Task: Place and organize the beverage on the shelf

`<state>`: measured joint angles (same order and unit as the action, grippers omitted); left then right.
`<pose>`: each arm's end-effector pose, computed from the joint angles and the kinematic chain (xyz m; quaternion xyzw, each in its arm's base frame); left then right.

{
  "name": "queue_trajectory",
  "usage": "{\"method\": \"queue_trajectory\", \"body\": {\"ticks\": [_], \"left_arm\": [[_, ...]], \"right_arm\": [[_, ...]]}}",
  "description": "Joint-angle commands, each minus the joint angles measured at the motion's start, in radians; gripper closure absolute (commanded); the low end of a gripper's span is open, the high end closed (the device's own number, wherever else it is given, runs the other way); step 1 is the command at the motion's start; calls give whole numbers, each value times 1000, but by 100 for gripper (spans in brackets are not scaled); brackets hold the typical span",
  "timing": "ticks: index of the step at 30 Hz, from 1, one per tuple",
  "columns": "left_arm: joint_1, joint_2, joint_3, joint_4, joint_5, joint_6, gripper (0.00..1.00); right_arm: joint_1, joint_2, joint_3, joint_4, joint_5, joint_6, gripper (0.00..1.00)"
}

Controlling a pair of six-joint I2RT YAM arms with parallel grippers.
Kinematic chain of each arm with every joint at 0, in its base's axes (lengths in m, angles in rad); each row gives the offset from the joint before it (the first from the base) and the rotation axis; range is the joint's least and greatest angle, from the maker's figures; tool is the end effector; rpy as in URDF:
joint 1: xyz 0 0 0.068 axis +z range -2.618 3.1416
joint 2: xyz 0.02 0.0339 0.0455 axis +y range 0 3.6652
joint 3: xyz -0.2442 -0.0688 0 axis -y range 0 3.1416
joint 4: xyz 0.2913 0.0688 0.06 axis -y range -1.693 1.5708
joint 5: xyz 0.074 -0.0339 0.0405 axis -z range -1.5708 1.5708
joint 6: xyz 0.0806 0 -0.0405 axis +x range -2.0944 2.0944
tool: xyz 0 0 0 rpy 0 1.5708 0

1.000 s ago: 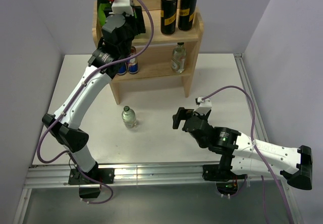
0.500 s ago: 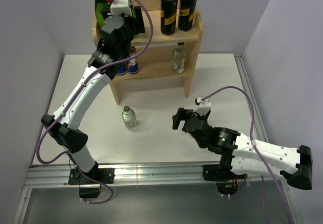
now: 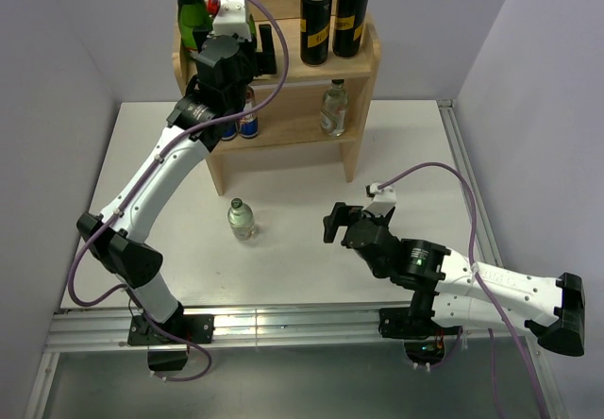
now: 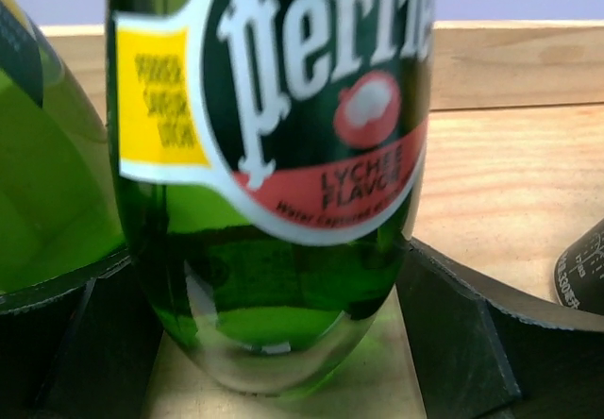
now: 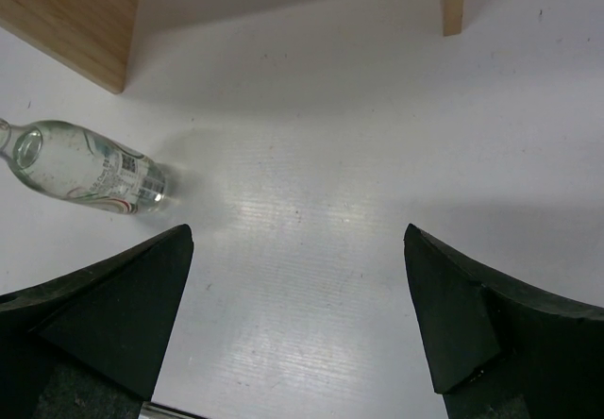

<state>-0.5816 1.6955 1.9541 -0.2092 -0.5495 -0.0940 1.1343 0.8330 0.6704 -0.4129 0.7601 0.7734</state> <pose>0.4068 -0.2171 0.4954 -0.0305 0.6914 -0.0546 0.7198 0.1619 0.2158 0.2342 0.0278 0.8345 0.1730 0.5223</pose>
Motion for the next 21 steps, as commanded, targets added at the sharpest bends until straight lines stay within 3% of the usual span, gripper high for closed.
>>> {"method": "queue_trajectory", "body": {"ticks": [1,7,16,19,21], "left_arm": [[22,-71,-12,-22,-63,-29,1],[-33,-117,-73,-27,-142,-13,1],[-78,-235,-202,-91,-147,-69,1],[-102,-292,-250,-160,-133,-101,1],[-116,-350,-297,-205,-110,-127,1]], "right_arm": [[-5,-21,-9,5,19,21,0],[-4,-28,-9,0,18,24,0],[-4,-38,-8,3,-1,23,0],[-2,-34,-23,115,-91,-64,0],[1,-26,-52,216,-272,-170,0]]}}
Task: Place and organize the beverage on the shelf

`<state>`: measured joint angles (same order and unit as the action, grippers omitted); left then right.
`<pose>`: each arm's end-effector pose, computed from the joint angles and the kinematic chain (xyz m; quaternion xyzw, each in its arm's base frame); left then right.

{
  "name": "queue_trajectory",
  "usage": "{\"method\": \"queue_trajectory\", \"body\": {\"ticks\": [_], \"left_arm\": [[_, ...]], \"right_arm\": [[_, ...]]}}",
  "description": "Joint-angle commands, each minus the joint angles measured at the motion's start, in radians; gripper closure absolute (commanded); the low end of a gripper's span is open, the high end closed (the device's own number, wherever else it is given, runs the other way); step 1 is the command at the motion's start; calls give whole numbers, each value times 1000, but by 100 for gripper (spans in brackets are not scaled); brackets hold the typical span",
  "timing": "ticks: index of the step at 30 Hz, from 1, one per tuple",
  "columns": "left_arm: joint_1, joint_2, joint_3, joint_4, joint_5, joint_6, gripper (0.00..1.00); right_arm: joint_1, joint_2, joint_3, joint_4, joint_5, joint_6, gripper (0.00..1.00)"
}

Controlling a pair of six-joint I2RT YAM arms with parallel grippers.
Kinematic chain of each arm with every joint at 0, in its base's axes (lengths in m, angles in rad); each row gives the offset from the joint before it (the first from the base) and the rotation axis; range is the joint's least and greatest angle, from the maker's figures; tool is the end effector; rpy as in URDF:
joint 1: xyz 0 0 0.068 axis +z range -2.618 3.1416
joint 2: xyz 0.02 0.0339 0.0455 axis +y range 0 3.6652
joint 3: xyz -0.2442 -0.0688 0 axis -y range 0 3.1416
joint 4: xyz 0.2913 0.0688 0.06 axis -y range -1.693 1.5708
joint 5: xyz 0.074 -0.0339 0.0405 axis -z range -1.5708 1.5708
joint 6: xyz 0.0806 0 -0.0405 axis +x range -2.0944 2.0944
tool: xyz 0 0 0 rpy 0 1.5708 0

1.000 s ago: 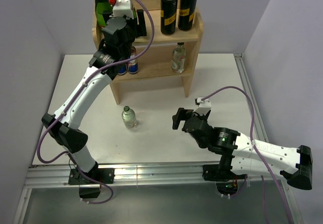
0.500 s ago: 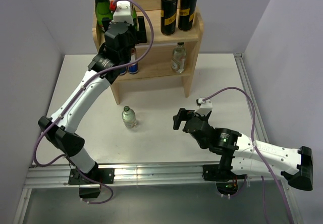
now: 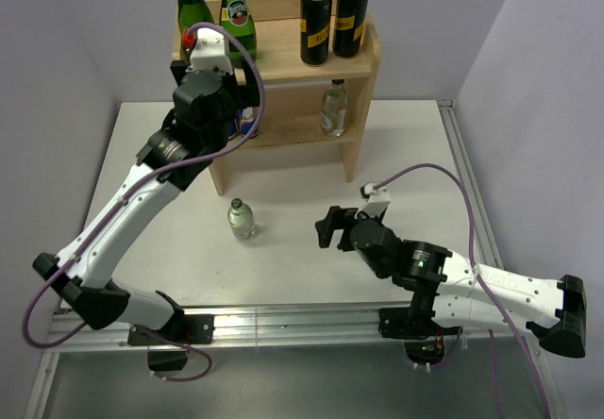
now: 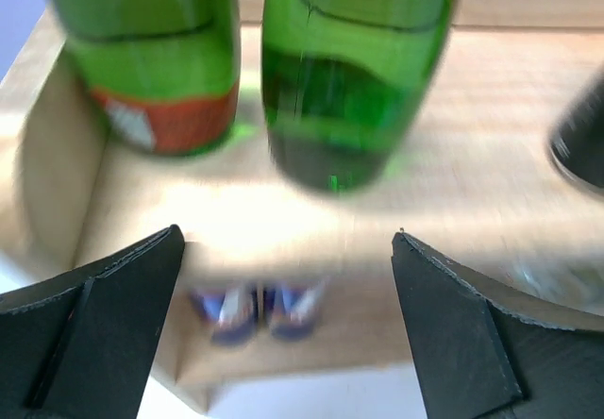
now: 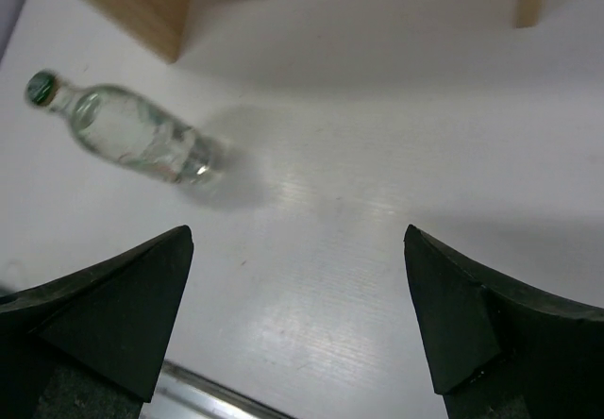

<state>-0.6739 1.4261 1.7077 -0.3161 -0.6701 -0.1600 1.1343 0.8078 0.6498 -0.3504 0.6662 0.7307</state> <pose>0.3321 -0.2012 0.4890 -0.0484 0.7150 -0.0495 0.6957 0.1586 0.2221 0.2366 -0.0010 0.8315 0.2165 0.5116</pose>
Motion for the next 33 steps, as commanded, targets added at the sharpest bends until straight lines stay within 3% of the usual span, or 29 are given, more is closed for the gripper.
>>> {"method": "queue_trajectory", "body": {"ticks": [1,2,13,20,27,33], "left_arm": [[-29,-102,-69,-107,24,-68,1],[-32,-146,-88,-119,50,-78,1],[-36,-269,-140,-291,155,-73,1],[-30,-412,-387,-204,105,-27,1],[81,-455,-483,-129,242,-29,1],[117,-464,-505,-109,253,-35,1]], "right_arm": [[2,19,-38,250,-242,-155,0],[4,37,-38,276,-299,-168,0],[84,327,66,408,-329,-180,0],[117,542,160,539,-373,-226,0],[104,821,300,625,-329,-287,0],[79,1002,438,599,-192,-290,0]]}}
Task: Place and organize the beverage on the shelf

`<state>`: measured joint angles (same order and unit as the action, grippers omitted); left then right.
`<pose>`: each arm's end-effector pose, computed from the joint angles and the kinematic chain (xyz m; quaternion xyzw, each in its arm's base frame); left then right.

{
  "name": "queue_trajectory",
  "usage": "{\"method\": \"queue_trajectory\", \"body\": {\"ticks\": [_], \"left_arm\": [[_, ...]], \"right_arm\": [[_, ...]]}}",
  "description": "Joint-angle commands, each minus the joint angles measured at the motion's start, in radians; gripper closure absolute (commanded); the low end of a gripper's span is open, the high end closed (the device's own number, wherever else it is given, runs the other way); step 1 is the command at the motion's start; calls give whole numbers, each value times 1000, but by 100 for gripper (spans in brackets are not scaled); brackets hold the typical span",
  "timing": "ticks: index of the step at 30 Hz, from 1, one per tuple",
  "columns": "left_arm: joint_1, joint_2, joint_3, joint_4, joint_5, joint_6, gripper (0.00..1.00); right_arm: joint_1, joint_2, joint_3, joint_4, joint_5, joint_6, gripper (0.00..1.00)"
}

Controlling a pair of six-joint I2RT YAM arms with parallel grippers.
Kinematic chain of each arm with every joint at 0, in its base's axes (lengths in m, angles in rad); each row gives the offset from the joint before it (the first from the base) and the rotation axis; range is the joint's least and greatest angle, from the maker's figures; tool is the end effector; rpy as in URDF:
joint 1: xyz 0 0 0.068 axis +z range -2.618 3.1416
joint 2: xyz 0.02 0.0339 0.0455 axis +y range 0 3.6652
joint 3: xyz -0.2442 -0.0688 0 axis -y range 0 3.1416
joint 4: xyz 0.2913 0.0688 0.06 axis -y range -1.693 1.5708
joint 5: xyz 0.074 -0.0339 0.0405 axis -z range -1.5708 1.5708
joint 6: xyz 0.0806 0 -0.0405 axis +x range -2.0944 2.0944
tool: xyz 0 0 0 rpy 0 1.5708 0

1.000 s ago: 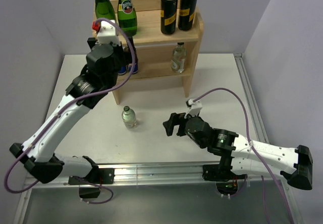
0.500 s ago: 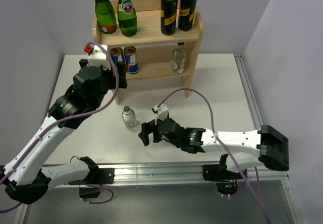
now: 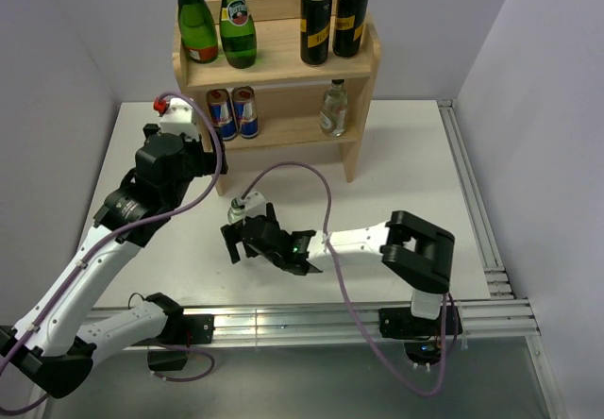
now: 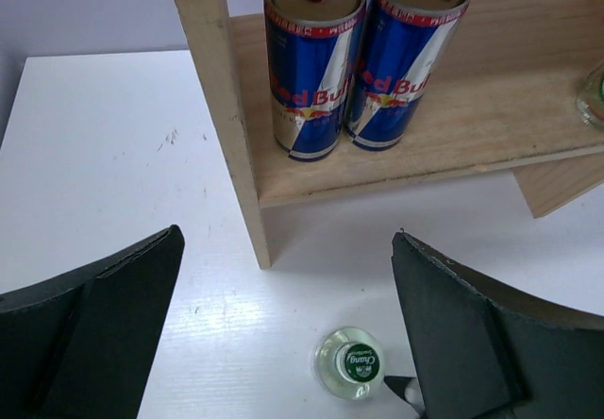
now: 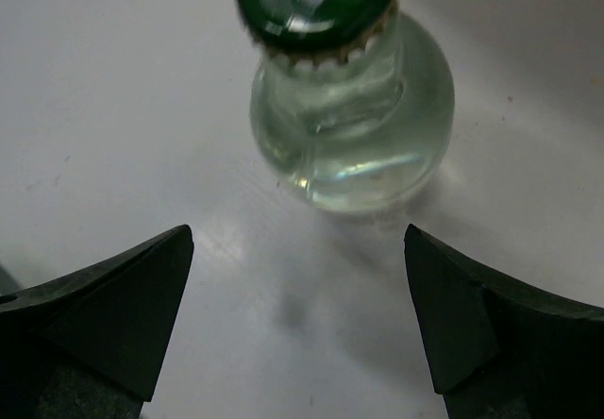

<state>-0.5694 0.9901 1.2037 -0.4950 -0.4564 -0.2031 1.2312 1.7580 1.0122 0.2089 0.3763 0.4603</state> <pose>0.2706 -0.1311 0.3974 0.0081 0.7903 -0.0530 0.6104 0.1772 0.4127 0.1237 -0.2354 0.8261 0.2556 0.4437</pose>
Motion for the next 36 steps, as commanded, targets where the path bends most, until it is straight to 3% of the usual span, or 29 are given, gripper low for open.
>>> {"method": "queue_trajectory", "body": {"ticks": [1,8,20,27,36], "left_arm": [[16,-30,-6,75,39,7,1],[42,-62,-44,102,42,4,1],[108,-82,-72,127,101,-19,1],[121,-88,-87,134,102,-24,1],[132,-97,-95,139,102,-27,1]], "right_arm": [[-25,69,87,38,113,-15,0],[-67,164,147,30,223,23,0],[-78,245,126,246,338,17,0],[-79,291,134,359,375,-23,0],[-79,351,164,380,377,-11,4]]}}
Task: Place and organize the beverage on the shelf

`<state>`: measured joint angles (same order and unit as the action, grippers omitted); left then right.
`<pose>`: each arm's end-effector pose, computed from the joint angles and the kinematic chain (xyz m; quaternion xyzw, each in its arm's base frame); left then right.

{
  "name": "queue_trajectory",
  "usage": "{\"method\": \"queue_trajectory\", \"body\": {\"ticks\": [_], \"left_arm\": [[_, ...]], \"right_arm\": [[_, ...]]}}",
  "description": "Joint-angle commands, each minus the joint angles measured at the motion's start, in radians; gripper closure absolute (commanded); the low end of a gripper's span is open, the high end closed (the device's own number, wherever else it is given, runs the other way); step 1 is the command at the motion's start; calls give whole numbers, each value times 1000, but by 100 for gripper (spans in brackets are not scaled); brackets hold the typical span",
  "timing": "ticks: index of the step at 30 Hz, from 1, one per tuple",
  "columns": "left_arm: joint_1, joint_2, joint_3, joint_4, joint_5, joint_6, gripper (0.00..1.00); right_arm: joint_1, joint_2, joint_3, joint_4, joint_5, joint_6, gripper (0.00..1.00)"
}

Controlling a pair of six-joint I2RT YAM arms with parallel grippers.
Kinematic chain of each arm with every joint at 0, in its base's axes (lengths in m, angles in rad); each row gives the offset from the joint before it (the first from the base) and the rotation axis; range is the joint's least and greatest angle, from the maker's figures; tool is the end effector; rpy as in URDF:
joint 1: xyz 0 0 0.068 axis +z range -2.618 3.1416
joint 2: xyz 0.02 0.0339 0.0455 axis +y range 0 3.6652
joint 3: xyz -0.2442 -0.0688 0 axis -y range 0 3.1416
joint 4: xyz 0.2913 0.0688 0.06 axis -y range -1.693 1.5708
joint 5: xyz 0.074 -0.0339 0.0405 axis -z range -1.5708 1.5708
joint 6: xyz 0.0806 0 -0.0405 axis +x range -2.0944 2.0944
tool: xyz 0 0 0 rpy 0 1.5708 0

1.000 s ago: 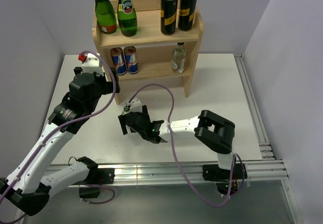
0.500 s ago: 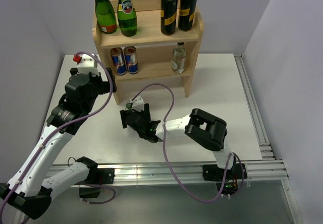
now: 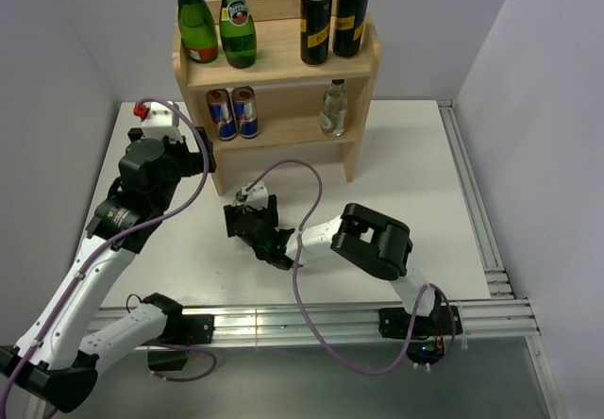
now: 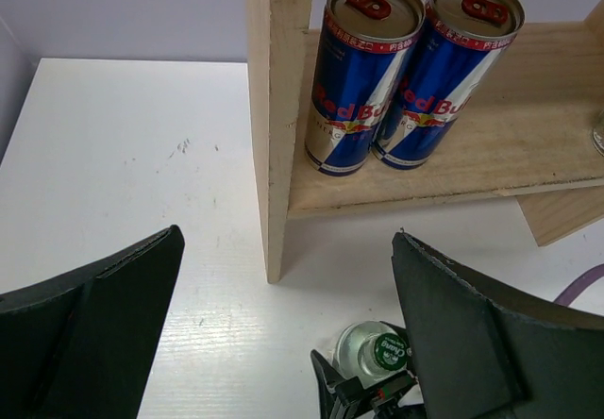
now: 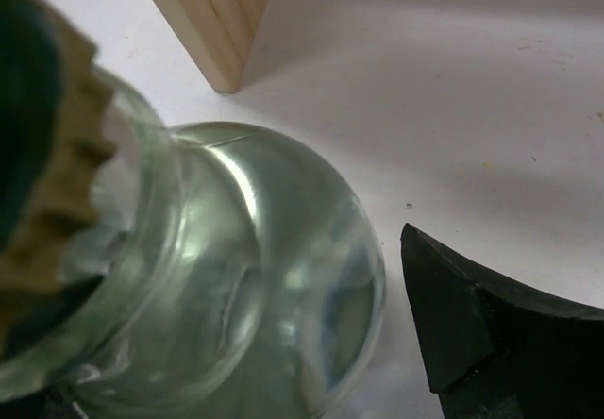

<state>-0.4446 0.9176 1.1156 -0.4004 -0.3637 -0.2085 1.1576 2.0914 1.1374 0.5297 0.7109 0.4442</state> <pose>0.2757 -0.0996 0.3935 -0.0237 0.7703 -0.0667 0.6337 0.2417 0.4203 0.0668 -0.0982 0.8040 0.1616 0.5638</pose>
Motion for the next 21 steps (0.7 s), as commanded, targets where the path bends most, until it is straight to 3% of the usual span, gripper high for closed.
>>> {"method": "queue_trajectory", "body": {"ticks": [1,2,4,5,7,8,12,21], "left_arm": [[7,-25,-8,44,11,-23,1],[9,-26,-8,46,14,-23,1],[10,-25,-11,48,17,-25,1],[10,-25,-11,48,17,-25,1],[12,-23,-11,48,19,-26,1],[14,-25,-13,49,17,-25,1],[15,-23,-17,49,11,-25,1],[20,-23,-22,46,6,-28,1]], "right_arm": [[-6,18,38,64,42,4,6],[-6,24,38,67,45,4,9],[-7,35,44,64,42,4,27],[-7,36,45,65,48,4,48],[-7,39,45,70,48,2,62],[-7,42,47,67,48,1,76],[-7,-2,21,30,71,-4,100],[-6,-428,-96,-141,173,-74,100]]}}
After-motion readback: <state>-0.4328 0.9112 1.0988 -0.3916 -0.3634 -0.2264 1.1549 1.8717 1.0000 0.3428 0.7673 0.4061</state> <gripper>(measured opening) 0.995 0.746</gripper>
